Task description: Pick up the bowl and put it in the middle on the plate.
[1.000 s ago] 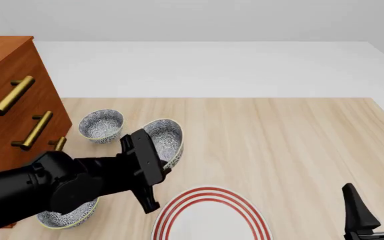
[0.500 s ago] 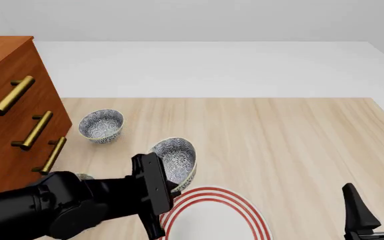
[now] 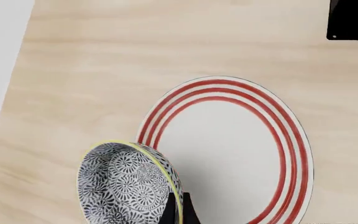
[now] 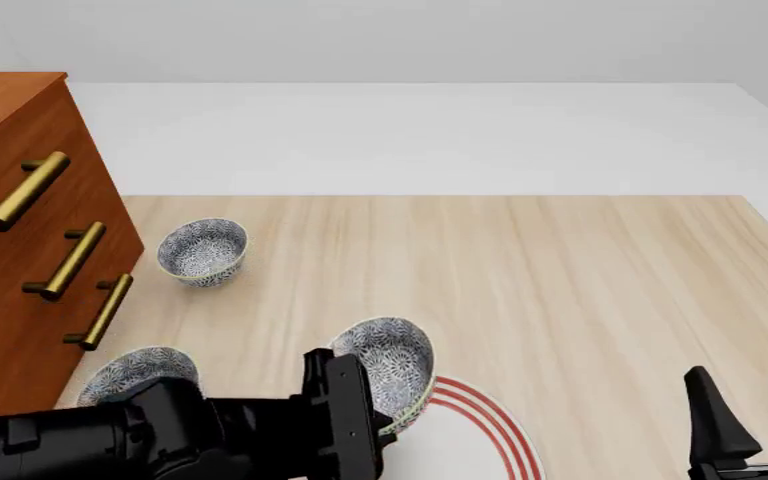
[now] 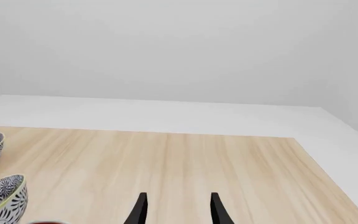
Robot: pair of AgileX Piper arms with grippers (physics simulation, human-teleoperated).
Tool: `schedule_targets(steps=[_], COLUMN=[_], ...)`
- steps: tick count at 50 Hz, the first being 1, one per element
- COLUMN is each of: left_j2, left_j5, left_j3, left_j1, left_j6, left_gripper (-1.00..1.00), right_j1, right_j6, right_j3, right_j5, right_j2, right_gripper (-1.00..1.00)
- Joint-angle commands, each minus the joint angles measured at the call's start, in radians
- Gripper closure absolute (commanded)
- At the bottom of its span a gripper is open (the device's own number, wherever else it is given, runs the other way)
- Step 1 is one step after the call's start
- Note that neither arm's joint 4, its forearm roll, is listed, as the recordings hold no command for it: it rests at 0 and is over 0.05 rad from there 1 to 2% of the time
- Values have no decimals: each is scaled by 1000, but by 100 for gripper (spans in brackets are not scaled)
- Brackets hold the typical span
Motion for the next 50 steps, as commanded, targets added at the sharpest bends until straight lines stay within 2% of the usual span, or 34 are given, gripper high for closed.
schedule_targets(steps=[1,15,35,50], left_j2=[31,53,138,197], left_j5=[-11,-36,-64,-106], left_j3=[-1,30,10,24], left_j1=[-61,-116,-198,-214], left_j6=[-5,-2,-34,-43], left_gripper=[100,100,100,100], right_j1=[1,1,4,10], right_j6=[-1,-1,-2,-15], right_j3=[0,1,1,0], right_j5=[1,0,3,3], right_j2=[0,0,0,0], right_gripper=[-100,-100,-100,-100])
